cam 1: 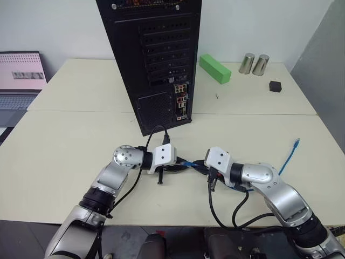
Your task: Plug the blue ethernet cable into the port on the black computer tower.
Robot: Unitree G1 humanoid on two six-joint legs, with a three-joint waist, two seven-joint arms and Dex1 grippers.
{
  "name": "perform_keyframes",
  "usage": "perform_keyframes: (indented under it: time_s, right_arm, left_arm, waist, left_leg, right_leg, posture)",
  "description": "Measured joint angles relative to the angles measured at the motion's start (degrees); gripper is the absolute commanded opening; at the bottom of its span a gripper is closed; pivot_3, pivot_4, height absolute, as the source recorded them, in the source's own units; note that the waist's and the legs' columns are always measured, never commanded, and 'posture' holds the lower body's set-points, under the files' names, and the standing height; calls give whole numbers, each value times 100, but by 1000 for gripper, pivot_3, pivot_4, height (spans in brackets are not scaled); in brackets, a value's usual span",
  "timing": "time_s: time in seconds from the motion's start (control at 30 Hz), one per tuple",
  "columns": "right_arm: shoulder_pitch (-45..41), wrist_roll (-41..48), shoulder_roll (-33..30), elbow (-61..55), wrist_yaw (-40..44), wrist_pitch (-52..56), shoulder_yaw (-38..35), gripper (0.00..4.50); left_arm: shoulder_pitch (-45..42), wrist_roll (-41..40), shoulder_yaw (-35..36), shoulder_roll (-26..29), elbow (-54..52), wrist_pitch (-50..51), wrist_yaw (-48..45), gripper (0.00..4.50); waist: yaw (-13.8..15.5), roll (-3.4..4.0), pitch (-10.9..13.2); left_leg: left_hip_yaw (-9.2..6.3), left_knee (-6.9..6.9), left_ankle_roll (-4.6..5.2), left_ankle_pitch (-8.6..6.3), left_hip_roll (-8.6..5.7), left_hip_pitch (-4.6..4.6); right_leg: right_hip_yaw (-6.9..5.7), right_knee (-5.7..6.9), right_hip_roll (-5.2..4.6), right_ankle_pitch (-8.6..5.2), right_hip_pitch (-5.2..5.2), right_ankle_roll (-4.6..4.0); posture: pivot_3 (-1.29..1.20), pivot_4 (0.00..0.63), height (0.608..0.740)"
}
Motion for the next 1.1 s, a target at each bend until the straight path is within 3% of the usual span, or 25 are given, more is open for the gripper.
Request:
perform_keyframes:
  time_s: [0.17, 0.23, 0.37, 0.5, 0.67, 0.8, 0.97, 1.1]
  right_arm:
    - [-3, -12, -56, -22, 50, -21, 13, 35]
    - [-17, -20, -111, -28, 95, -50, 25, 735]
    - [-64, 42, -391, -121, 378, -43, 18, 1517]
    - [-58, 388, -760, -499, 700, 284, -278, 2633]
    - [165, 1764, -823, -1064, 846, 1453, -1633, 3500]
    - [336, 2547, -600, -1283, 536, 2166, -2213, 4368]
    - [368, 3128, 246, -1300, -245, 2678, -2415, 4500]
    - [294, 3272, 524, -1214, -636, 2826, -2406, 4500]
  left_arm:
    - [1, 12, -6, -7, 6, -54, -36, 292]
    - [7, 16, -21, -10, 6, -88, -38, 292]
    - [27, 35, -28, -15, 8, -410, -24, 292]
    - [205, 96, -28, -16, 6, -921, 42, 292]
    - [380, 603, -23, -12, 120, -2470, 632, 291]
    - [351, 1287, 52, -12, 517, -3846, 1537, 291]
    - [233, 2387, 217, -44, 914, -5304, 2917, 291]
    - [204, 2920, 273, -54, 1052, -5722, 3709, 291]
  waist:
    - [0, 0, 0]
    - [0, 0, 0]
    - [2, 0, 0]
    - [4, 0, 0]
    - [21, -1, 0]
    - [18, -1, -1]
    - [18, -1, -1]
    - [18, -1, -1]
  left_leg:
    - [0, 0, 0, 0, 0, 0]
    - [0, 0, 0, 0, 0, 0]
    - [0, 0, 0, 0, 0, 0]
    - [-1, 0, 0, 0, 0, -1]
    - [-4, 1, 0, 0, 1, 0]
    - [-3, 1, 1, 0, 0, 2]
    - [-3, 0, 1, 0, 0, 1]
    - [-2, 0, 1, 0, -4, 1]
  right_leg:
    - [0, 0, 0, 0, 0, 0]
    - [0, 0, 0, 0, 0, 0]
    - [0, 0, 0, 0, 0, 0]
    - [0, 0, -1, 0, 0, 0]
    - [-1, -2, -3, 1, 5, -1]
    - [1, -1, -3, 1, 6, -1]
    - [0, -1, -4, 2, 6, 1]
    - [0, -2, -7, 5, 6, 7]
  posture:
    - [0, 150, 740]
    - [0, 150, 740]
    - [0, 150, 740]
    - [0, 150, 740]
    - [0, 150, 740]
    - [0, 150, 740]
    - [0, 150, 740]
    - [0, 150, 740]
